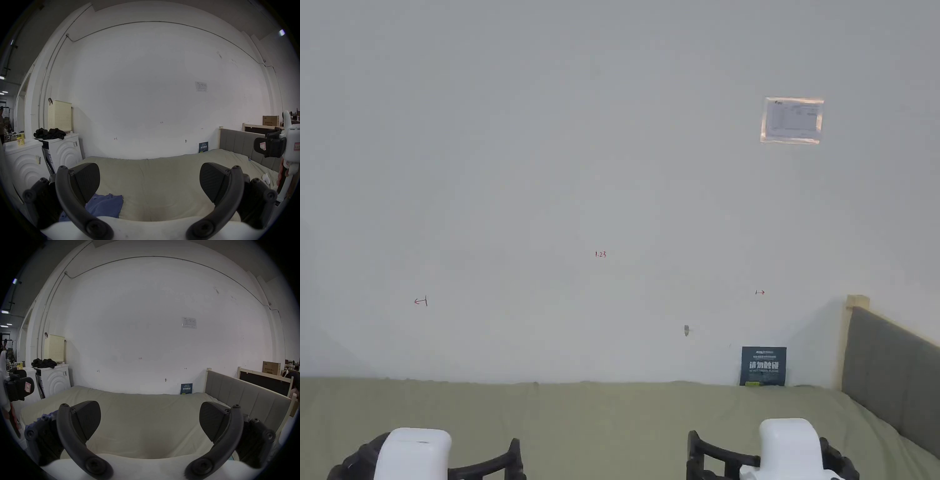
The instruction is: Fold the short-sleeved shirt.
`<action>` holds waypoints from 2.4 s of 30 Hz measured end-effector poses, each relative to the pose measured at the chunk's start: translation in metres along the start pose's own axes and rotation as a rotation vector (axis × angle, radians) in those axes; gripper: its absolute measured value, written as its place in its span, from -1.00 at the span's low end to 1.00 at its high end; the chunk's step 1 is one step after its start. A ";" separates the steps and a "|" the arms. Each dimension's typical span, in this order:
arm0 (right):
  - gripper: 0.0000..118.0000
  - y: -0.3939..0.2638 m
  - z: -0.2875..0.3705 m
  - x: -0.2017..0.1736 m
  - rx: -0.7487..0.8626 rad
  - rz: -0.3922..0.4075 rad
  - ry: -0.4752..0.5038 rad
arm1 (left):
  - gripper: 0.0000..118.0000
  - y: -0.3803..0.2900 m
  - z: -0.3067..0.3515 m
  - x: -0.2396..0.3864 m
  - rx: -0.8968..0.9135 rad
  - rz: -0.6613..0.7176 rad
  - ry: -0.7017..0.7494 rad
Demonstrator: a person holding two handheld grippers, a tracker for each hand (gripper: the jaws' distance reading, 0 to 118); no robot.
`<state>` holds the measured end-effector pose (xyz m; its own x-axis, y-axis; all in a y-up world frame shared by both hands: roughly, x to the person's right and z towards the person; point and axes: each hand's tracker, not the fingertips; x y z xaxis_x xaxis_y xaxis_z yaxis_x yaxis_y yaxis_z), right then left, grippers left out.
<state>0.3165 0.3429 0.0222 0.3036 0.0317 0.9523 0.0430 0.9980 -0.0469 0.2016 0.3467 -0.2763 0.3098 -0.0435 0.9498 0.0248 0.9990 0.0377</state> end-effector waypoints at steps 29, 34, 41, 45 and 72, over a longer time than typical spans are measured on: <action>-1.00 0.001 0.011 0.006 -0.003 -0.004 -0.013 | -1.00 -0.004 -0.002 0.006 -0.016 0.039 -0.034; -1.00 0.000 0.009 0.004 -0.015 0.003 0.011 | -0.99 -0.005 -0.003 0.000 -0.039 0.081 -0.040; -1.00 -0.002 -0.003 -0.032 -0.039 -0.012 0.116 | -0.98 -0.007 0.017 -0.035 -0.063 0.087 0.064; -1.00 -0.005 -0.009 -0.083 -0.058 0.005 0.262 | -0.98 -0.009 0.043 -0.071 -0.052 0.046 0.191; -1.00 -0.092 -0.064 -0.215 -0.262 0.074 0.562 | -0.82 -0.252 -0.134 -0.272 -0.938 0.212 0.204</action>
<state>0.3080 0.2405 -0.1971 0.7661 -0.0047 0.6427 0.2131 0.9453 -0.2471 0.2383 0.1053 -0.5855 0.5509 0.0466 0.8333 0.6669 0.5758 -0.4731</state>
